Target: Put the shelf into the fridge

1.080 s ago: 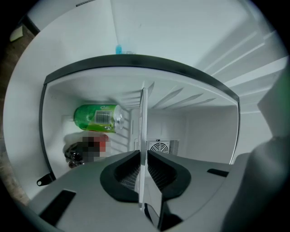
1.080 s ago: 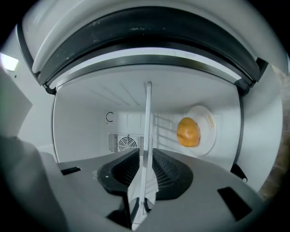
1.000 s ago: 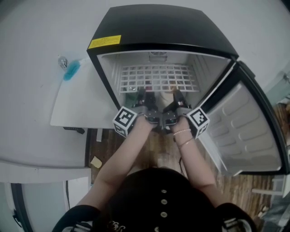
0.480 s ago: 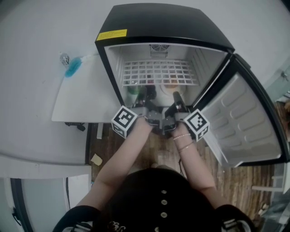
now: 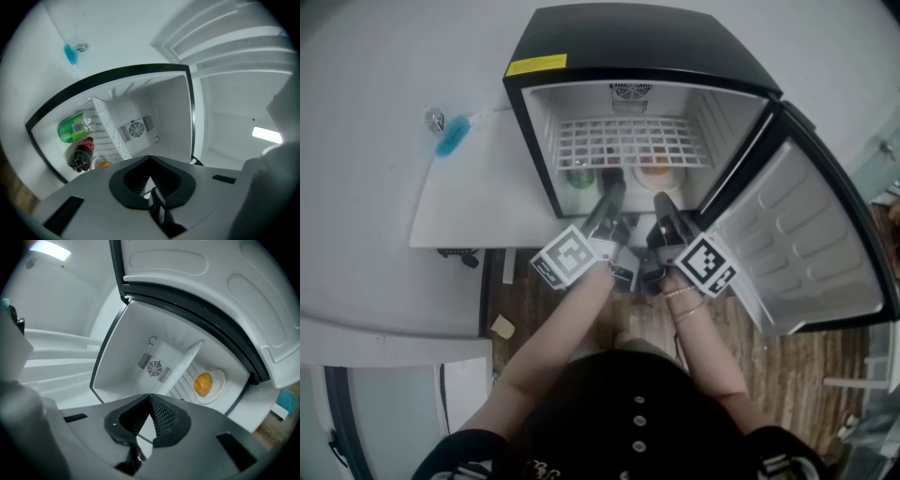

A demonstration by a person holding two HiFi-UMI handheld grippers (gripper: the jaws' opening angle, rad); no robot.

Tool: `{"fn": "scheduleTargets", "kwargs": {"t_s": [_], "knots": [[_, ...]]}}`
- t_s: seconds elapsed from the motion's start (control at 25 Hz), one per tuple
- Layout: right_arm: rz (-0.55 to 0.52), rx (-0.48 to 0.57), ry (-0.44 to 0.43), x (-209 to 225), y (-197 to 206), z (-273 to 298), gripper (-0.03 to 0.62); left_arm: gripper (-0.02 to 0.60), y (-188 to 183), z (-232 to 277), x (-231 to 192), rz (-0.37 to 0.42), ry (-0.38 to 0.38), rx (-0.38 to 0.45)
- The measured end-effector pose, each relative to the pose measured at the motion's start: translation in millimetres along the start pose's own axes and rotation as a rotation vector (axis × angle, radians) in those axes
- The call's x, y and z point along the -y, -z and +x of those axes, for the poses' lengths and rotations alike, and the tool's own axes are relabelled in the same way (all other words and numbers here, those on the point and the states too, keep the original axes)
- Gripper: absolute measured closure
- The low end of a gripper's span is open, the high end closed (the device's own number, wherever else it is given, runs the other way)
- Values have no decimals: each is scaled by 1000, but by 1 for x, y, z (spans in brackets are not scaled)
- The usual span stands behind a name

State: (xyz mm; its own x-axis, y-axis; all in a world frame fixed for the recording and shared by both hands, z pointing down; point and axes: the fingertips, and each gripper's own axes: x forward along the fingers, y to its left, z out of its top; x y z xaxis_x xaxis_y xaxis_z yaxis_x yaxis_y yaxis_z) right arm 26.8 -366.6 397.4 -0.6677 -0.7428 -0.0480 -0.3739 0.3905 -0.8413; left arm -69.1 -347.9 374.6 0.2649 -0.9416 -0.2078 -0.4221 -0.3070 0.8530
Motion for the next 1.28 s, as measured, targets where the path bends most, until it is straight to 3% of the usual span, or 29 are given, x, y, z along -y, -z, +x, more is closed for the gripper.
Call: {"fn": "scheduleTargets", "kwargs": {"t_s": [0.08,0.24,0.32,0.44,0.56,0.84,1.0,1.28], "knots": [[-45,-13,-28,-6,3,-2,583,575,7,-3,8,121,12,-55],[-256,-50,-27,-17,4,-10,583,575,22,-10,22,429,35,-174],[-287,-59,-23,-21,6,-15,583,575,28,-14,29,520,52,-213],[-324,-68,-27,-27,9,-24,583,575,42,-21,30,594,70,-272],[-449,-86,-23,-36,13,-32,583,575,53,-28,30,690,68,-323],[-685,-96,-3,-47,19,-46,583,575,61,-36,34,872,17,-359],[-771,-96,15,-49,22,-52,583,575,61,-40,36,938,-9,-357],[-823,-102,23,-49,28,-54,583,575,62,-44,31,956,-38,-362]]}}
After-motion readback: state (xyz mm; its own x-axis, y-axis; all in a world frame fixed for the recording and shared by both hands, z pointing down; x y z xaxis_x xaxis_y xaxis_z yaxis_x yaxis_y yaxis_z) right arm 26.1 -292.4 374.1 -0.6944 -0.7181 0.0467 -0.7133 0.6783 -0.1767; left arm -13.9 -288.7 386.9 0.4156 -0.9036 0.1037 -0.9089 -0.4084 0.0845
